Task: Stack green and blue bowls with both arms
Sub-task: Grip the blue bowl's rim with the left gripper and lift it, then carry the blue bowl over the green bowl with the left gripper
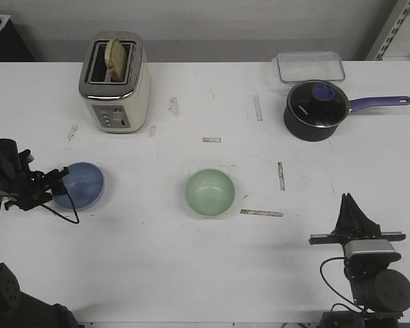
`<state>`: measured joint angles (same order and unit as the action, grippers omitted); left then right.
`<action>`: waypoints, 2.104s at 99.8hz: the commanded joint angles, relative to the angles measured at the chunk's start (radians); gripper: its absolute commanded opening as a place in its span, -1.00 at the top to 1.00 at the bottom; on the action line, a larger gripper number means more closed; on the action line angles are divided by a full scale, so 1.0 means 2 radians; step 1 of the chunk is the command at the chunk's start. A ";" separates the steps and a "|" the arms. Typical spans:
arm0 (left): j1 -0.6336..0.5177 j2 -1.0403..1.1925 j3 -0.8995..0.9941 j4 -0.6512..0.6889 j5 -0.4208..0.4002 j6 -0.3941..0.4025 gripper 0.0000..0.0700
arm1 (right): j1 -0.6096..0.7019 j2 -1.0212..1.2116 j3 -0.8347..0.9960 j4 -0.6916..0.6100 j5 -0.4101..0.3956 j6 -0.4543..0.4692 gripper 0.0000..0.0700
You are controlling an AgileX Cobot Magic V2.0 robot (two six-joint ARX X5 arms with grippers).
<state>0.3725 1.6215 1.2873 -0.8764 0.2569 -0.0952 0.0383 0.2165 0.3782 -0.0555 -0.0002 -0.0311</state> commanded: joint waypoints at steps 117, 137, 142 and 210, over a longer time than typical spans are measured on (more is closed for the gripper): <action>-0.020 0.013 0.014 -0.014 0.080 -0.026 1.00 | 0.001 -0.001 0.001 0.005 0.000 -0.005 0.97; -0.061 -0.019 0.038 -0.020 0.081 -0.058 1.00 | 0.001 -0.001 0.001 0.005 0.000 -0.005 0.97; -0.076 -0.025 0.047 -0.020 0.081 -0.069 1.00 | 0.001 -0.001 0.001 0.005 0.000 -0.005 0.97; -0.360 -0.021 0.096 0.075 -0.003 -0.216 1.00 | 0.001 -0.001 0.001 0.005 0.000 -0.005 0.97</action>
<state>-0.3069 1.5543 1.4418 -0.7288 0.2722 -0.4721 0.0383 0.2165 0.3782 -0.0555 -0.0002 -0.0311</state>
